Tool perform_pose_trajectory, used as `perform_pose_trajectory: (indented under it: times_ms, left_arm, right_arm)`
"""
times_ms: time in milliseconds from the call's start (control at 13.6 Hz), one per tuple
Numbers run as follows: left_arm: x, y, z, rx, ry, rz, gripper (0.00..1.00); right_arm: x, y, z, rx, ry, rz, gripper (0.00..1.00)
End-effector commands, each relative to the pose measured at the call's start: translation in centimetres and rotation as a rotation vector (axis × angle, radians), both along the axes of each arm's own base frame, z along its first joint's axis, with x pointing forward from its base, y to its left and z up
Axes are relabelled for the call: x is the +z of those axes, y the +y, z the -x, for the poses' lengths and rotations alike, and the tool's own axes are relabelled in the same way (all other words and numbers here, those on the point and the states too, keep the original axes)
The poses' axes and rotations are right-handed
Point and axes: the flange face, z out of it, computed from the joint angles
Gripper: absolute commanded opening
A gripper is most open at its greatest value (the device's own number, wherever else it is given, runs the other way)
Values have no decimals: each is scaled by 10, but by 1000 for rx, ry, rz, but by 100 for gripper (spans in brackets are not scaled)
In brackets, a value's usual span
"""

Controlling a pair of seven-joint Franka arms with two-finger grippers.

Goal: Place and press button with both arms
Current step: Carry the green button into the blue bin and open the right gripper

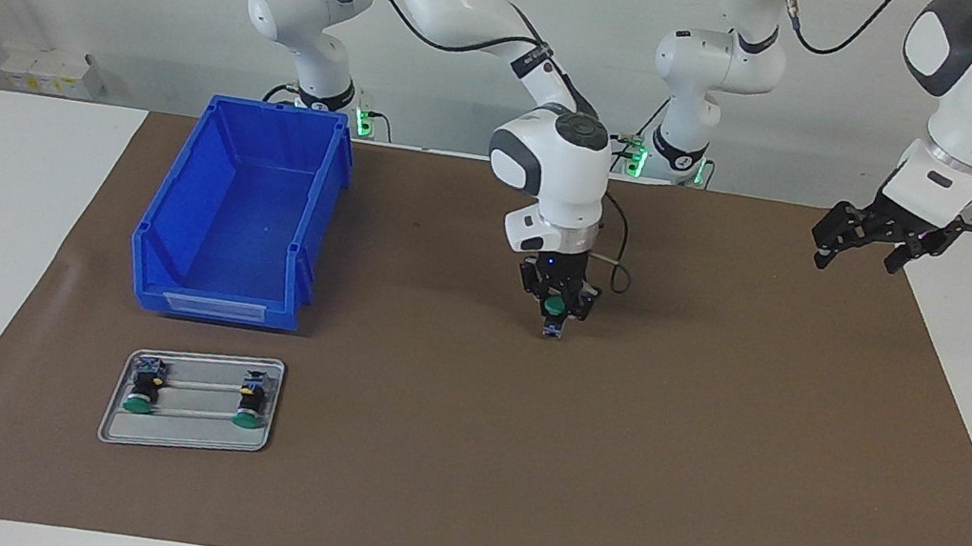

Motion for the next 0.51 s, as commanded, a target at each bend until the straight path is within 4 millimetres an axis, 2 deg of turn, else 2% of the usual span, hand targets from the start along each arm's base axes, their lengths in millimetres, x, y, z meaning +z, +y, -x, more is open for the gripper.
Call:
perform_pose_trajectory:
  times_ms: [0,147,220,293,440]
  left_arm:
    - [1,2,7,8,-11,-15,100]
    - [1,2,7,8,-11,-15,100]
    - [1,2,7,8,-11,-15,100]
    - [1,2,7,8,-11,-15,100]
    - [1,2,7,8,-11,-15,100]
  right_arm:
    - [63,-78,-11,110,53,52,0]
    - [93,-139,-17,219,116,102,0]
    - [107,-177,-21,250,119,107,0]
    - [114,-214,-21,286,123,110,0]
    - [116,-270,-16,369,140,113,0]
